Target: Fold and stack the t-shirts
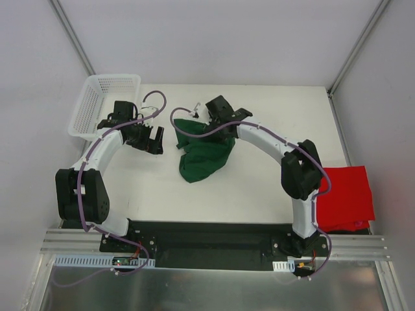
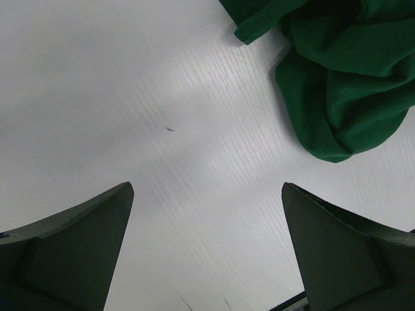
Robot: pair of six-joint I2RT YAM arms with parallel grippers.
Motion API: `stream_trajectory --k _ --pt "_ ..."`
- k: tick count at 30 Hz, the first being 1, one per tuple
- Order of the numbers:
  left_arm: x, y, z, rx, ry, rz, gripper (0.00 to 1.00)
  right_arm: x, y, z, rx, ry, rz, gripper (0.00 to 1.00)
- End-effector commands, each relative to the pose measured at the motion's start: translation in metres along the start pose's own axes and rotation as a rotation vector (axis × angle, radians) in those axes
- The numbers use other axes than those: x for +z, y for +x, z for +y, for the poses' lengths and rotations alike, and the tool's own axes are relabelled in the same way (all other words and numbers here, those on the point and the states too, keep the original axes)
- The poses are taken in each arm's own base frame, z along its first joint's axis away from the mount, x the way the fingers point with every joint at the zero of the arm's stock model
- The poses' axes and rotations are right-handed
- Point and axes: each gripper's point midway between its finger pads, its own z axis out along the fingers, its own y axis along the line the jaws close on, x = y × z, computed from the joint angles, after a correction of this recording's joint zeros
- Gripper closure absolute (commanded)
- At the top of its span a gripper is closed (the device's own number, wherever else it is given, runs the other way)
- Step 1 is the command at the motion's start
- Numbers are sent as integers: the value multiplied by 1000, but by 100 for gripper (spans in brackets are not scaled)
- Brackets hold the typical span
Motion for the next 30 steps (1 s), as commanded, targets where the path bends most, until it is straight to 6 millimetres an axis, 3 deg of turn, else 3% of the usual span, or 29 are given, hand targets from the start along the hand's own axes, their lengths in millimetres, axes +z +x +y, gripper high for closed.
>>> stream_trajectory --k 1,5,6,7,8,11,13,20,23,27,30 --pt "-6 -4 -2 35 -2 -29 1 -121 -57 -108 -80 371 -165 99" --pt "-6 -9 -2 35 2 -38 1 -208 -66 -183 -110 713 -207 99" --pt "-5 -9 -3 28 5 -36 1 -239 -66 -196 -113 791 -238 99" --pt "-6 -11 -3 27 9 -42 1 -247 -64 -201 -136 841 -228 99" --pt "-6 -13 -3 25 10 -45 1 -278 -69 -217 -167 950 -241 99" --pt "-5 -16 -4 18 17 -48 1 -336 -65 -231 -196 1095 -269 99" --pt "-5 -20 -4 16 22 -53 1 -362 -58 -235 -211 1139 -274 99" --pt "-2 -23 -6 -3 43 -52 1 -378 -33 -236 -313 1186 -194 99" --pt "-1 -25 -7 -4 47 -54 1 -382 -31 -235 -326 1186 -191 99" --pt "-1 -24 -7 -7 46 -51 1 -396 -48 -236 -326 1179 -241 99" --pt "-1 -23 -6 -7 38 -50 1 -391 -69 -226 -370 1149 -288 99"
